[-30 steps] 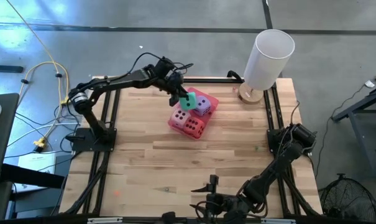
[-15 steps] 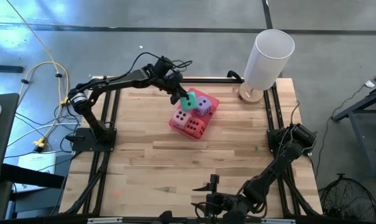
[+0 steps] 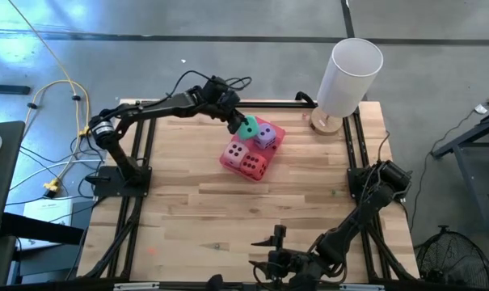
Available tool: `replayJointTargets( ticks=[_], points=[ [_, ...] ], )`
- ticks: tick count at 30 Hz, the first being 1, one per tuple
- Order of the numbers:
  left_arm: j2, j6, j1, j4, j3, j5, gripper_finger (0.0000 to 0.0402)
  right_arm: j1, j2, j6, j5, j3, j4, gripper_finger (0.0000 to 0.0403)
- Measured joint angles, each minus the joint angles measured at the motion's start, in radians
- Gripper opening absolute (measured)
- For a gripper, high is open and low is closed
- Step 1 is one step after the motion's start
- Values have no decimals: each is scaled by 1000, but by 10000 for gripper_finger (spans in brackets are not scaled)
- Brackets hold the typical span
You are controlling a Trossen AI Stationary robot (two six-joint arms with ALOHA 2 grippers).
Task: Pick & Place Dice
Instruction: Put the large light blue die into the red bin
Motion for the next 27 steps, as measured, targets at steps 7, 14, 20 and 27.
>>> replayJointTargets(
  ticks=[7,14,20,27],
  points=[
    [0,-4,-63,42,0,-163,44,0,0,4,0,0,-6,217],
    [0,-87,-48,34,0,-66,44,0,0,4,0,0,-11,217],
    [-27,-105,-24,-7,-1,-76,44,3,0,67,-1,0,-58,217],
    [-35,-99,2,19,0,-128,43,3,0,102,25,0,-77,217]
  ],
)
